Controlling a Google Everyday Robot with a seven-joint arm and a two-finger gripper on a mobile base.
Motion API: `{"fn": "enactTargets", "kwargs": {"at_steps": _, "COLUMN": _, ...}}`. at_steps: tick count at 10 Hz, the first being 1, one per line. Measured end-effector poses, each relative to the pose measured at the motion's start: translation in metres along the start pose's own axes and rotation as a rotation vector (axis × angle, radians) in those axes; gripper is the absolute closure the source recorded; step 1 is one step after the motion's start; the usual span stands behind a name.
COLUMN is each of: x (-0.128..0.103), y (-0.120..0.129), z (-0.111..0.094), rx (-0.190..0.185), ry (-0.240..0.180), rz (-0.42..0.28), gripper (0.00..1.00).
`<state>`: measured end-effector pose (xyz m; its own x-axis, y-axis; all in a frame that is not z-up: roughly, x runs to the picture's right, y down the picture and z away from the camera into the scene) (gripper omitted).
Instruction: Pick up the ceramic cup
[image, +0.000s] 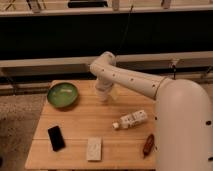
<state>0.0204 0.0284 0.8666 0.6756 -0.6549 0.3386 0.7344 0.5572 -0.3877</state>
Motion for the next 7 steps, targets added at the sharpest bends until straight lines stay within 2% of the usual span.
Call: {"fn": "enactTargets", "kwargs": {"at_steps": 7, "x": -0.0005, "y": -0.001, "z": 0.0019, "rx": -0.003, "ry": -0.002, "rz": -0.012, "gripper": 0.2}}
